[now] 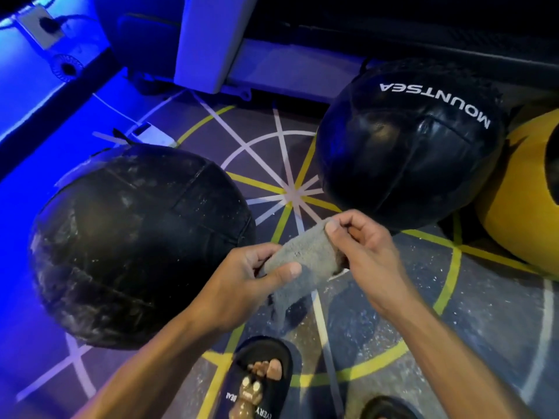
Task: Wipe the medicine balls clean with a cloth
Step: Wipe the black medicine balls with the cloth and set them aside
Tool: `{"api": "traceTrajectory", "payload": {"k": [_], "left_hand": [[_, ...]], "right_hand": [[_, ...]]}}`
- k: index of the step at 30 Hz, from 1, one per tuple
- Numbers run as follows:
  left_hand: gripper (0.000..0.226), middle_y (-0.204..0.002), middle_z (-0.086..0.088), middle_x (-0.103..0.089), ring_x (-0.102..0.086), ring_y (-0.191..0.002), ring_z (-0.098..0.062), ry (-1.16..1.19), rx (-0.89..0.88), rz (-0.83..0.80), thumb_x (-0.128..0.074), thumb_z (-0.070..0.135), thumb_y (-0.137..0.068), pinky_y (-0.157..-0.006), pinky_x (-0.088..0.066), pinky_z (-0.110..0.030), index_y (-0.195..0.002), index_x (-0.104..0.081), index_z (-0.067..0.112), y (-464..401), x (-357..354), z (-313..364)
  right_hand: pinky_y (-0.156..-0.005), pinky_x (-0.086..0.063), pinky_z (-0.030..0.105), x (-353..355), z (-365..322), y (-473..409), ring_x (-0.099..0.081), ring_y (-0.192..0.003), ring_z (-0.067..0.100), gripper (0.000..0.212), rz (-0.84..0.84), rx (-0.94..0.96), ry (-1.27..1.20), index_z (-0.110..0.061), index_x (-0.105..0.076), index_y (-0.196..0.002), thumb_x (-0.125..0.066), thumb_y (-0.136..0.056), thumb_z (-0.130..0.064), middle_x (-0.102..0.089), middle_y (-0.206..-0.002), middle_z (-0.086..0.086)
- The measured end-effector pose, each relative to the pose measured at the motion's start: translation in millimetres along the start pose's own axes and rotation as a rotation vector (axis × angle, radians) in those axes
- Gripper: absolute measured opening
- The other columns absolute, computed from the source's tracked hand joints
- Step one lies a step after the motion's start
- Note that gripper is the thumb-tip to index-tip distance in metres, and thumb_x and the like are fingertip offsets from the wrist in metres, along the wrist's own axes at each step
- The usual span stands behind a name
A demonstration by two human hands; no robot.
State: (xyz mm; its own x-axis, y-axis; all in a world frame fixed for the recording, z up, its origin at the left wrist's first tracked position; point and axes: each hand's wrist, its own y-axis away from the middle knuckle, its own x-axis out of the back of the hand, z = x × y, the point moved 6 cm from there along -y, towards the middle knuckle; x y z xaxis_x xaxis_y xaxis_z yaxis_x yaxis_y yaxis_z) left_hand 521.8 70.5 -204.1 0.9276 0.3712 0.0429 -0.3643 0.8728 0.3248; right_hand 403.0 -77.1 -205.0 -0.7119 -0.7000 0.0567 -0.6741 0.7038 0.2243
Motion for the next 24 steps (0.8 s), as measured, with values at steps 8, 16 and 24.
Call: {"api": "traceTrajectory", "payload": {"k": [8, 16, 24], "left_hand": [[0.049, -0.097, -0.035, -0.069, -0.063, -0.083, -0.037, 0.123, 0.062, -0.004, -0.065, 0.039, -0.099, -0.079, -0.047, -0.050, -0.104, -0.065, -0.010, 34, 0, -11], [0.037, -0.101, -0.024, -0.075, -0.071, -0.085, -0.033, 0.030, 0.038, -0.212, -0.072, 0.032, -0.089, -0.075, -0.055, -0.042, -0.107, -0.072, -0.001, 43, -22, -18], [0.052, -0.104, -0.036, -0.068, -0.069, -0.091, -0.039, 0.080, 0.092, -0.116, -0.058, 0.040, -0.102, -0.091, -0.053, -0.063, -0.110, -0.063, -0.011, 21, -18, -42]], "right_hand": [[-0.061, -0.052, 0.041, -8, -9, 36, -0.065, -0.074, 0.030, 0.016, -0.080, -0.033, 0.037, -0.017, -0.072, -0.094, -0.065, -0.099, -0.030, -0.074, -0.085, 0.009], [-0.094, -0.045, 0.042, 12, 10, 66, -0.059, -0.093, 0.025, 0.037, -0.059, -0.104, -0.138, -0.006, -0.071, -0.102, -0.066, -0.095, -0.042, -0.067, -0.096, 0.011], [-0.068, -0.057, 0.028, -7, 29, 56, -0.065, -0.080, 0.021, 0.012, -0.230, -0.329, -0.281, -0.007, -0.068, -0.097, -0.071, -0.089, -0.016, -0.071, -0.091, 0.009]]}}
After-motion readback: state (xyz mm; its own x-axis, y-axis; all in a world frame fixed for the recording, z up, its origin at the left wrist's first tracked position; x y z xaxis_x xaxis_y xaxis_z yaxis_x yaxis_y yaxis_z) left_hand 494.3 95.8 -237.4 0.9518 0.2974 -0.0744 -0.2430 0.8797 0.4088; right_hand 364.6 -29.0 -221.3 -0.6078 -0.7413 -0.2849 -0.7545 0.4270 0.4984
